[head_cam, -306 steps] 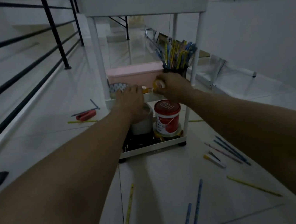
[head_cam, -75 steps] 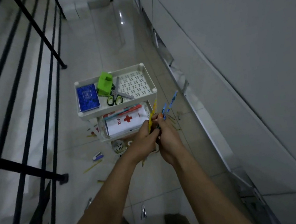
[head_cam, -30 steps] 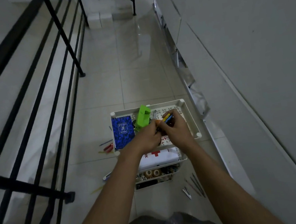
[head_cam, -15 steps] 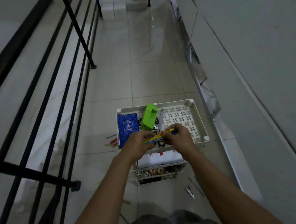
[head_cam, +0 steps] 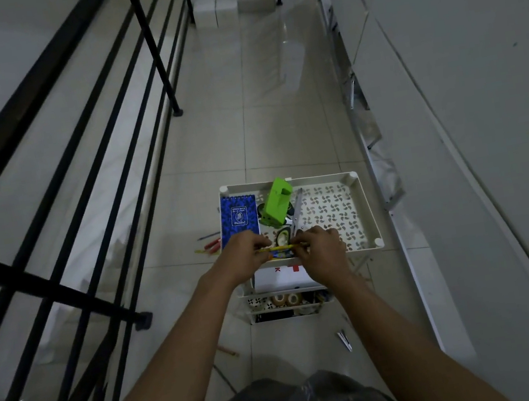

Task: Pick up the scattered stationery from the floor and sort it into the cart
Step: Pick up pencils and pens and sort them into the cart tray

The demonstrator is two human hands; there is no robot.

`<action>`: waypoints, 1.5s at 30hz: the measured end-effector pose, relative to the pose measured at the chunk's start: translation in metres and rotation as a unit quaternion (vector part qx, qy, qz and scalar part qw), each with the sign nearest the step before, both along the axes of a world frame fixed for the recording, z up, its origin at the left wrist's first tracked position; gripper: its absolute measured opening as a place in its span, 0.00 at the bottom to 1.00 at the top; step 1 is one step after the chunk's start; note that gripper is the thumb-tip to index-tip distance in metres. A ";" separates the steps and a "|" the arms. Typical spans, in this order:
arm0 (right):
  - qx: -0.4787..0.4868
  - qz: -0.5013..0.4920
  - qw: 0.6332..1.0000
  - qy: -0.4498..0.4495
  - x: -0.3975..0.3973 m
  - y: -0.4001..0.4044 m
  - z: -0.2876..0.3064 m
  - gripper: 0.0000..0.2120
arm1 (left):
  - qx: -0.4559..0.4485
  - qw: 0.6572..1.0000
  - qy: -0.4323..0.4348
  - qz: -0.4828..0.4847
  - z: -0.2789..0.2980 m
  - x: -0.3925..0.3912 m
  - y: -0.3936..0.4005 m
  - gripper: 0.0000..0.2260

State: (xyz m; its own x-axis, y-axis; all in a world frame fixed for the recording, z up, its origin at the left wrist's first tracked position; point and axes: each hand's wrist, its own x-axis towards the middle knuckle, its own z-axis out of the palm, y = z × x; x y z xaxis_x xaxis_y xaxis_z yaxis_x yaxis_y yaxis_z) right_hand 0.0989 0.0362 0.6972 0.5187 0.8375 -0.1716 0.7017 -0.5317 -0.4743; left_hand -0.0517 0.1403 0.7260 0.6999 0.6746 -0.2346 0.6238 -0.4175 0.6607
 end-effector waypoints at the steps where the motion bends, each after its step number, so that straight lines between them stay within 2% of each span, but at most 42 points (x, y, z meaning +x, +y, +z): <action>1: -0.010 -0.003 1.000 -0.001 -0.003 -0.001 0.003 0.12 | 0.001 1.000 -0.003 0.001 -0.001 -0.002 -0.001 0.14; 4: -0.025 -0.005 1.000 -0.018 -0.009 -0.003 0.008 0.14 | 0.028 1.000 0.001 -0.012 -0.002 -0.007 -0.005 0.12; 9: -0.014 0.000 1.000 -0.024 -0.020 -0.006 0.011 0.15 | 0.042 0.999 0.010 -0.019 -0.004 -0.009 -0.010 0.15; 13: -0.005 -0.001 0.999 -0.038 -0.029 -0.012 0.011 0.14 | 0.097 0.992 0.077 -0.037 -0.007 -0.011 -0.013 0.19; 16: -0.007 0.005 0.999 -0.044 -0.034 -0.014 0.014 0.20 | 0.133 0.985 0.102 -0.038 -0.010 -0.015 -0.016 0.22; 18: -0.020 0.021 0.997 -0.065 -0.036 -0.012 0.015 0.18 | 0.141 0.982 0.115 -0.042 -0.012 -0.018 -0.017 0.25; 25: -0.046 0.011 0.994 -0.102 -0.045 -0.007 0.013 0.15 | 0.133 0.982 0.126 -0.052 -0.009 -0.018 -0.015 0.20; 28: -0.047 0.012 0.991 -0.127 -0.049 -0.008 0.012 0.17 | 0.125 0.986 0.097 -0.050 -0.011 -0.021 -0.014 0.23; 32: -0.040 0.023 0.988 -0.147 -0.053 -0.007 0.011 0.20 | 0.027 0.999 0.000 -0.021 -0.007 -0.030 -0.006 0.30; 34: -0.051 0.022 0.988 -0.144 -0.056 -0.004 0.009 0.20 | 0.034 0.999 -0.030 -0.016 -0.005 -0.033 -0.001 0.31; 35: -0.049 0.018 0.989 -0.141 -0.057 -0.002 0.008 0.20 | 0.069 0.997 -0.017 -0.018 -0.005 -0.035 0.002 0.31; 37: -0.041 0.008 0.990 -0.136 -0.059 0.000 0.006 0.18 | 0.168 0.982 0.081 -0.028 -0.005 -0.036 0.005 0.30; 39: -0.044 0.004 0.991 -0.127 -0.059 0.001 0.005 0.17 | 0.222 0.960 0.168 -0.041 -0.007 -0.037 0.005 0.27; 41: -0.044 0.003 0.992 -0.119 -0.060 0.001 0.004 0.18 | 0.238 0.952 0.184 -0.053 -0.010 -0.037 0.003 0.22; 45: -0.047 0.014 0.993 -0.103 -0.060 0.003 0.005 0.20 | 0.224 0.959 0.165 -0.054 -0.011 -0.034 0.000 0.15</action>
